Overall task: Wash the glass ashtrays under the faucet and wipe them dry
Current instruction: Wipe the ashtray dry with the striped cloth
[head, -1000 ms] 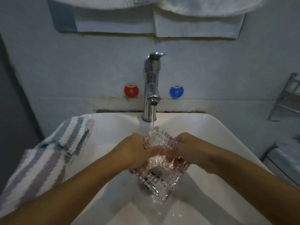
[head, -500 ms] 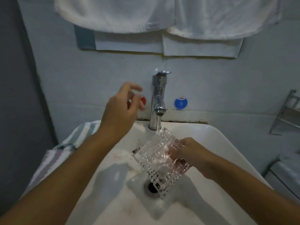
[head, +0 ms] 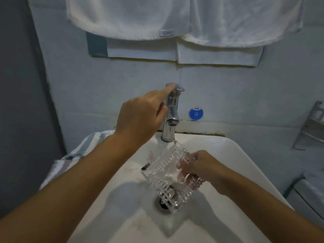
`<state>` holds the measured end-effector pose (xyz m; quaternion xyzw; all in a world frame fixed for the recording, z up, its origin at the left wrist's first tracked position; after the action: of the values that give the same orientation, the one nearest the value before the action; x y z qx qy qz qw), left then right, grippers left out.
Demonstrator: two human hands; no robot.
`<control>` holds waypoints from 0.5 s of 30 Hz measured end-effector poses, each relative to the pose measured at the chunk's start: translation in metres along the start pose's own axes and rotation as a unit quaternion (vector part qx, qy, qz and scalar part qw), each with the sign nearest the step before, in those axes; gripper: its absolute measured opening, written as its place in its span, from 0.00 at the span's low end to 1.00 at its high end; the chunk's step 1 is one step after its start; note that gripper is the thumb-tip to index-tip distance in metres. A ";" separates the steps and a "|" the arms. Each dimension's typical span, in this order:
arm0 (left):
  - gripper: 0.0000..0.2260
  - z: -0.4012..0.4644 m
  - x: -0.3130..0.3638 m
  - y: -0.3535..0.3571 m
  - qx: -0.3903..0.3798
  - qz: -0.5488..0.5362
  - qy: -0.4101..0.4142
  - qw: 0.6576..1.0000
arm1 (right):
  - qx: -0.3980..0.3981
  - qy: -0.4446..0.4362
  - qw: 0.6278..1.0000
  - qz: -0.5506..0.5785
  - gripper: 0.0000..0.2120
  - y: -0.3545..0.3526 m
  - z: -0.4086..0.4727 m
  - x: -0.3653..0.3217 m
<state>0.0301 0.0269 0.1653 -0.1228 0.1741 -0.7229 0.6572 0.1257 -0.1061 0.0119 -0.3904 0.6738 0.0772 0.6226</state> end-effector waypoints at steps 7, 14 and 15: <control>0.10 -0.075 -0.034 0.018 -0.079 -0.061 -0.300 0.949 | 0.015 -0.036 0.998 -0.041 0.05 -0.005 -0.005 -0.009; 0.37 -0.139 -0.009 0.083 -0.505 -0.259 -0.405 0.716 | 0.063 -0.073 0.993 -0.065 0.01 -0.015 -0.007 -0.016; 0.39 -0.140 -0.002 0.087 -0.507 -0.296 -0.394 0.707 | 0.068 -0.073 0.993 -0.064 0.01 -0.017 -0.007 -0.016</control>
<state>0.0520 0.0354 0.0021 -0.7563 0.1948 -0.5691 0.2573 0.1296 -0.1151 0.0343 -0.3827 0.6036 0.0190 0.6992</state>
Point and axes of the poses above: each hand's wrist, its own z-axis towards the middle knuckle, its own y-axis out of the palm, x = y × z, the point moved 8 cm from there along z, towards the middle knuckle
